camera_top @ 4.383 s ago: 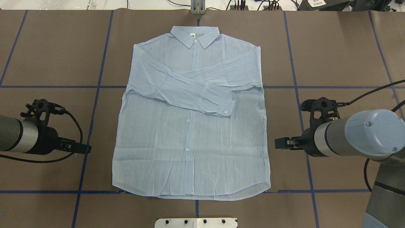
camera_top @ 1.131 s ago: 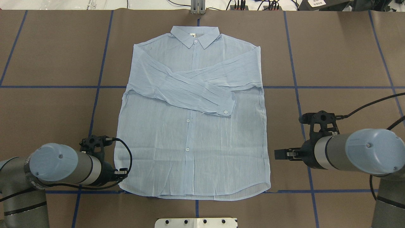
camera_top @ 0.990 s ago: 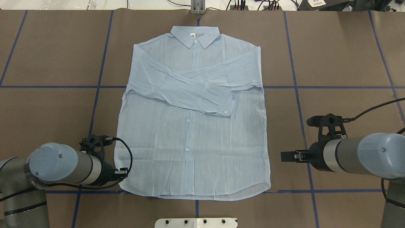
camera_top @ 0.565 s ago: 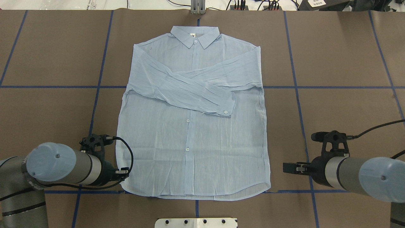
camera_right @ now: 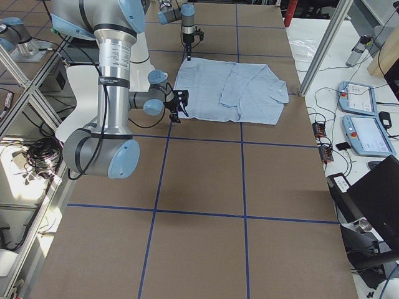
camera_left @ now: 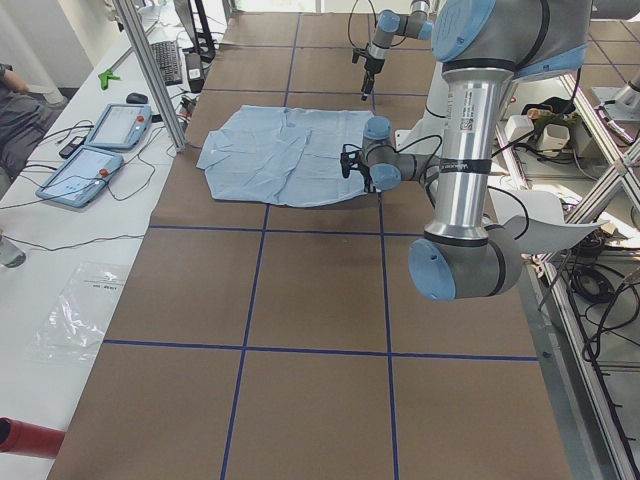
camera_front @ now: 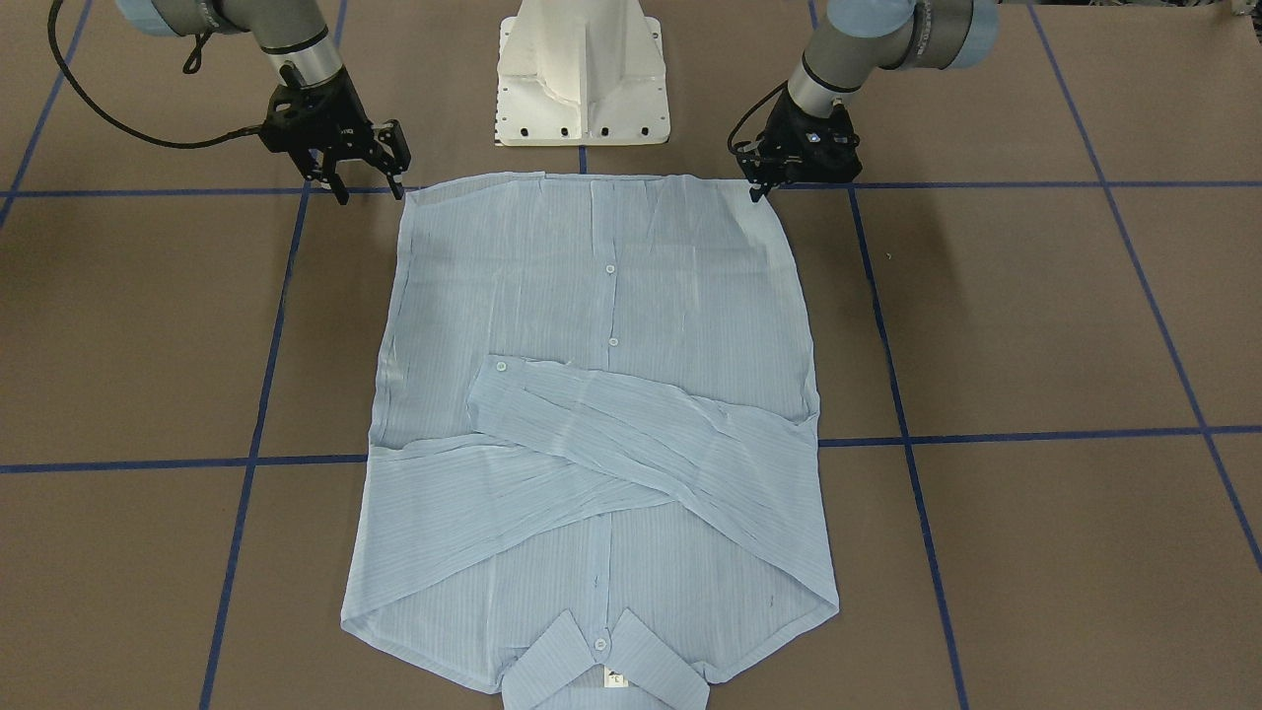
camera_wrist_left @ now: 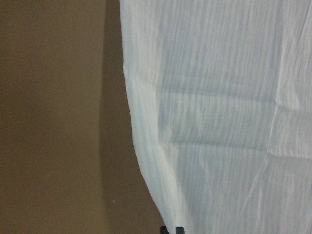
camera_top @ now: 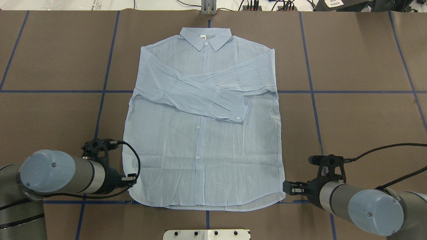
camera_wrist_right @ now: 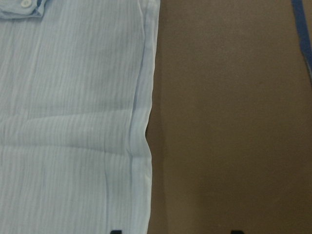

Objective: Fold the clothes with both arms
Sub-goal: 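Move both grippers down to the hem corners nearest the robot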

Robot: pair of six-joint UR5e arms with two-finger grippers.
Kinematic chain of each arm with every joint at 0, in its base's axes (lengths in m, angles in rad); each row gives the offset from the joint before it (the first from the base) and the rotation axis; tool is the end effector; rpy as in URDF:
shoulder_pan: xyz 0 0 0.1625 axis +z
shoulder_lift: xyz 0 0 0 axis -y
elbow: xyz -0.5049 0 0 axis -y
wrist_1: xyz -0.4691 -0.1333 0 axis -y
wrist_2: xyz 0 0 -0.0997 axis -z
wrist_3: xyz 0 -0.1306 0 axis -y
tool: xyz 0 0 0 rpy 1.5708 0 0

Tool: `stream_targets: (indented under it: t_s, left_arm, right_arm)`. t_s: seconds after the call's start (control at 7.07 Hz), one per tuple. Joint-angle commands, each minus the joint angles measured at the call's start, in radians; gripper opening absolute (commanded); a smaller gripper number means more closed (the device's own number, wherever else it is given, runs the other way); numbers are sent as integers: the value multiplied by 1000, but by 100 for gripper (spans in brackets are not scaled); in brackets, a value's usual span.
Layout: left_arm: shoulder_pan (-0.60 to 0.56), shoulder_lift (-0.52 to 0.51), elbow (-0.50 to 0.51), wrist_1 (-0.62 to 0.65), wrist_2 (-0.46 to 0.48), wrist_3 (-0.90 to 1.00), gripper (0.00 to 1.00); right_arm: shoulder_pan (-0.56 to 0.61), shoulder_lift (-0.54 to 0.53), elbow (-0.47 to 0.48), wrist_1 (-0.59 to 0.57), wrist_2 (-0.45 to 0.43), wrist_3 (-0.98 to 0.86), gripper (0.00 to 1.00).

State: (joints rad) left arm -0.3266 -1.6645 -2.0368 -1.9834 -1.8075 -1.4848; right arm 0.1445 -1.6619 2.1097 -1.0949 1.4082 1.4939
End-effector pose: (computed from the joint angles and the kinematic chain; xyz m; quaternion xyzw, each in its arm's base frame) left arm 0.5409 -0.2916 0.4053 -0.0071 0.4755 -0.0506 0.8782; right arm -0.5120 -0.2306 0.4603 0.1213 -0.4334 0.0663 0.8905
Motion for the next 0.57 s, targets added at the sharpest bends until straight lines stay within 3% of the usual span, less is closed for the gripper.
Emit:
stream_targets:
  t_s: [0.0,0.42]
  left_arm:
    - [0,-1,-6,0,5,0,0]
    - [0,2,-6,0,5,0,0]
  right_arm:
    - [-34,31,-27,-2,-43,2,66]
    - [-86,88,-28,-120,-104,2,48]
